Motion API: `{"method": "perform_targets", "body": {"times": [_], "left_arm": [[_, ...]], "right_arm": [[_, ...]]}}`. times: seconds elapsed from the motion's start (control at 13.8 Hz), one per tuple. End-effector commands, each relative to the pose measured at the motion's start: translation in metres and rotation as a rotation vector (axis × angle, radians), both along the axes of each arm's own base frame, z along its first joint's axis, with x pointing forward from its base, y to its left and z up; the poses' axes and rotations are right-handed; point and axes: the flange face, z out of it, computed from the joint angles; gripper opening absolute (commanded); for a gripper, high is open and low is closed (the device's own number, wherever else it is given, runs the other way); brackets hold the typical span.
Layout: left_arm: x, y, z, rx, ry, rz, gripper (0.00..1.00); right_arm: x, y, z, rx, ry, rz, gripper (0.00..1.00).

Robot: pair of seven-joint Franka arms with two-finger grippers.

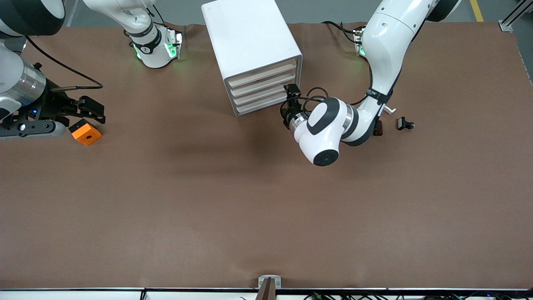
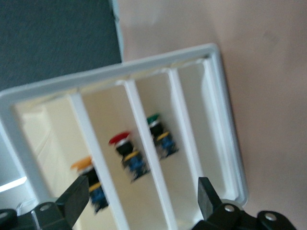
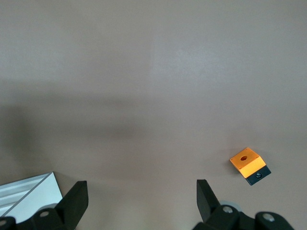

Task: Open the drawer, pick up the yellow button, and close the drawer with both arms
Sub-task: 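Pull the drawer open with the left gripper while the right gripper approaches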

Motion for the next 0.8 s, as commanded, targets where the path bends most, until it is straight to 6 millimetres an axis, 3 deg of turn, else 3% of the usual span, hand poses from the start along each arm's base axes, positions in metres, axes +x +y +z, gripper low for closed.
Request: {"method": "perform_targets", "body": {"times": [0.0, 0.22, 0.44, 0.73], "left_arm": [[0.002, -0.004, -0.004, 0.023, 0.095, 0.074, 1.00], [-0.004, -0.012, -0.008, 0.064, 0.141, 0.096, 1.00], [-0.017, -0.025, -0.024, 0.086, 0.193, 0.097, 0.78], [-0.024, -0.031, -0.021, 0.081, 0.213, 0.083, 0.73]], "right_arm": [[-0.002, 0.007, 0.003, -0.014, 0.001, 0.007, 1.00], [-0.003, 0.018, 0.000, -0.016, 0.007, -0.007, 1.00], [-0.010, 0.040, -0.003, -0.025, 0.035, -0.096, 1.00], [-0.019, 0.074, -0.003, -0.035, 0.045, -0.186, 1.00]]}}
